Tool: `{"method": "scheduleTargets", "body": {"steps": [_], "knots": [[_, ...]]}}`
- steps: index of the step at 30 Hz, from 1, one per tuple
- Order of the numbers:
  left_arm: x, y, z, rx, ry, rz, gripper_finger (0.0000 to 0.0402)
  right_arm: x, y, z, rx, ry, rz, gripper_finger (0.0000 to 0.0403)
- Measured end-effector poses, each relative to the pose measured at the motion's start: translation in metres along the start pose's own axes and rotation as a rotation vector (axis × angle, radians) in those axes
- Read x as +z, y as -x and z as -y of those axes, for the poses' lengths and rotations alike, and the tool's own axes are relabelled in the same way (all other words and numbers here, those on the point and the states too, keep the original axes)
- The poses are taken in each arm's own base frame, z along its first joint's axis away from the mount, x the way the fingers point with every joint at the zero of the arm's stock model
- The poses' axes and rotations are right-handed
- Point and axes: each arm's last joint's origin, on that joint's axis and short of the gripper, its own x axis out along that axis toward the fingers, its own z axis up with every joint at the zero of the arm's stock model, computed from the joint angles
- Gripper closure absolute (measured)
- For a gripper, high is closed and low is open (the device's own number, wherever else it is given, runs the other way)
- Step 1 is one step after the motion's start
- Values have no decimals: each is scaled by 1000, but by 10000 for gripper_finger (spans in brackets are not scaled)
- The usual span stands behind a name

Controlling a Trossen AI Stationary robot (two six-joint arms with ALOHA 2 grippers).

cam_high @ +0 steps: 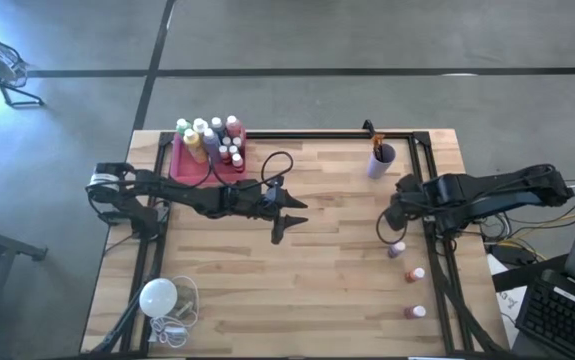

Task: Pick & Place Paint Supplies
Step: Put the small yellow paint bottle into the pink bin

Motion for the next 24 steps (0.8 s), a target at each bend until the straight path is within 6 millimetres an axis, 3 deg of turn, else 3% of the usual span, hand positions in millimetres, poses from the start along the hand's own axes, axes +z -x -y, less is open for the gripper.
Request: {"method": "scheduleTargets", "body": {"steps": [16, 24], "knots": [[0, 0, 0, 0, 0, -2, 209, -3, -35, -3, 57, -16, -46, 138], [0, 0, 0, 0, 0, -3, 209, -2, -39, -1, 39, -31, -44, 165]]}}
